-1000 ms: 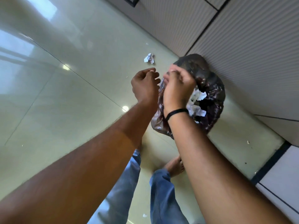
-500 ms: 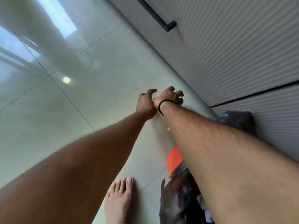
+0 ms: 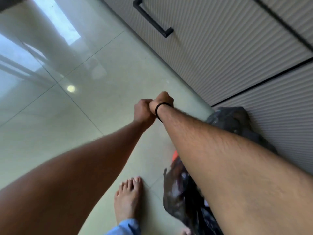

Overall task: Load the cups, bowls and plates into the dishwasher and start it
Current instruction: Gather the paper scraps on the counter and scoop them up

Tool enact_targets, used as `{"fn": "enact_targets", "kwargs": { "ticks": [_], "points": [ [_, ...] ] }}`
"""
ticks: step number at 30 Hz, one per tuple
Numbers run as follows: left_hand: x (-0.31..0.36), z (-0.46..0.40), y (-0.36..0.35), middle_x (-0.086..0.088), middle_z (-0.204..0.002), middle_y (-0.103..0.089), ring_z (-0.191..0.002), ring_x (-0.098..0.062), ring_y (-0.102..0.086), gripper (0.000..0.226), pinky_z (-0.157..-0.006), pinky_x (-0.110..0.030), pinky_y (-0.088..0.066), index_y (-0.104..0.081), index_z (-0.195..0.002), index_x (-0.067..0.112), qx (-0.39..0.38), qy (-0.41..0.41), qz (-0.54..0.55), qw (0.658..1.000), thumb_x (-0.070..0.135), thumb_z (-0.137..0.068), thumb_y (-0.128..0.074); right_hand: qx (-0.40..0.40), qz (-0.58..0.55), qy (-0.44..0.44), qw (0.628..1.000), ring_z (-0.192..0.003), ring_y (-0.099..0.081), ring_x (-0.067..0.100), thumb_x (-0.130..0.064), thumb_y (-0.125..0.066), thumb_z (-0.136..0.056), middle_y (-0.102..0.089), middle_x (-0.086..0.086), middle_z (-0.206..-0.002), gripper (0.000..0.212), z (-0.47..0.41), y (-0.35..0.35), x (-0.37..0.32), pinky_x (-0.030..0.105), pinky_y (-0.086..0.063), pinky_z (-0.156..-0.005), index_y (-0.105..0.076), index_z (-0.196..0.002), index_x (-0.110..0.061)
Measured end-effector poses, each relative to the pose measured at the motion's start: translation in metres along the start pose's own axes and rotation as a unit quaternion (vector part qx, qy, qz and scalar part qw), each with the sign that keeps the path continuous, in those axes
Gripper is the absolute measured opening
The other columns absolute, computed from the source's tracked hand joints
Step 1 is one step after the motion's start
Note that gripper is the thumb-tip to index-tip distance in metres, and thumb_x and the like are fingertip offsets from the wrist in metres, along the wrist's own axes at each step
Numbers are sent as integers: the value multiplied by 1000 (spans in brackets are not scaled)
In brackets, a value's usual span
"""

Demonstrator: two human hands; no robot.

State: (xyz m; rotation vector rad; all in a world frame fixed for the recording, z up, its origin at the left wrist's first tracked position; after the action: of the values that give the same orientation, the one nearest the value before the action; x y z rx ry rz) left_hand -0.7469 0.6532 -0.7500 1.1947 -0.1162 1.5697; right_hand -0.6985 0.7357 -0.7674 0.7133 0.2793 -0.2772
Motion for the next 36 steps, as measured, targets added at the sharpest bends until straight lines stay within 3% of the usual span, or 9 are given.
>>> {"fn": "enact_targets", "kwargs": {
  "ticks": [4, 5, 8, 11, 14, 21, 25, 29, 36],
  "points": [
    [-9, 46, 25, 4, -70, -58, -67, -9, -49, 11, -56, -26, -41, -61, -85, 12, 75, 48, -9, 996, 6, -81, -52, 45, -112, 61, 991, -109, -63, 32, -11, -57, -83, -65, 13, -118, 28, 88, 50, -19, 34, -53, -90, -67, -110, -11],
    [-58, 76, 4, 2, -86, -68, -79, -12, -57, 23, -68, -29, -46, -54, -106, 22, 7, 143, -31, 989, 14, -88, -42, 54, -145, 72, 985, -109, -62, 31, -9, -57, -83, -65, 12, -117, 28, 115, 69, -18, 31, -50, -89, -68, -109, -13],
    [-114, 162, -51, -14, -126, -63, -117, -36, -58, 35, -93, -38, -46, -16, -127, 33, -39, 100, -71, 992, 28, -93, -19, 112, -208, 67, 969, -108, -62, 29, -5, -55, -83, -67, 12, -115, 31, 181, 124, 6, 23, -40, -81, -70, -108, -14],
    [79, 190, -17, 2, -79, -63, -76, -9, -61, 30, -70, 0, -38, -59, -123, 14, -90, 36, -50, 994, 5, -98, -45, 172, -251, 17, 953, -107, -64, 30, -2, -55, -84, -72, 13, -112, 33, 228, 165, 54, 25, -43, -83, -73, -110, -11],
    [181, 206, 14, 10, -80, -73, -68, 4, -63, 20, -62, -10, -44, -80, -98, 14, -78, -70, -36, 994, 3, -84, -71, 184, -285, -38, 940, -109, -65, 29, -2, -57, -87, -72, 11, -113, 32, 251, 182, 107, 29, -47, -90, -71, -114, -11],
    [202, 259, -5, 6, -92, -75, -85, -16, -70, 26, -73, -31, -56, -77, -94, 19, -127, -114, -107, 980, 10, -75, -60, 105, -269, -35, 957, -117, -62, 22, -11, -62, -89, -66, 0, -125, 48, 286, 197, 149, 30, -49, -97, -56, -136, -19],
    [250, 300, 22, 9, -100, -75, -90, -6, -69, 31, -71, -5, -44, -78, -99, 22, -113, -119, -65, 984, -1, -82, -67, 109, -307, -11, 945, -117, -62, 19, -6, -60, -89, -67, 1, -122, 38, 333, 240, 126, 27, -47, -100, -65, -125, -17],
    [327, 346, 56, 14, -87, -75, -80, 2, -70, 44, -68, -11, -51, -77, -92, 29, -122, -136, -25, 983, -10, -73, -68, 140, -373, 26, 917, -95, -68, 12, -5, -60, -89, -72, -6, -100, 34, 404, 309, 106, 30, -55, -90, -64, -107, -33],
    [524, 440, 94, 15, -79, -74, -75, 1, -70, 29, -67, -18, -55, -74, -84, 29, -182, -312, 2, 933, 0, -81, -76, 312, -431, 115, 839, -95, -67, 3, -16, -69, -91, -72, -8, -104, 22, 538, 473, 90, 20, -54, -86, -69, -111, -25]
  ]
}}
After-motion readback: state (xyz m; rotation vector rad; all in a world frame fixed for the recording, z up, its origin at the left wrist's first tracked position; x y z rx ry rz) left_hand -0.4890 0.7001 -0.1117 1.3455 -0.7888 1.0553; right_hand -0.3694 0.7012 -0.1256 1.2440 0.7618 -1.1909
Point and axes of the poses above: each hand's wrist, its own z-axis away from the middle knuckle, its own y-axis out of the back of the hand, x = y × z, the point moved 7 cm from there along -z, towards the middle knuckle
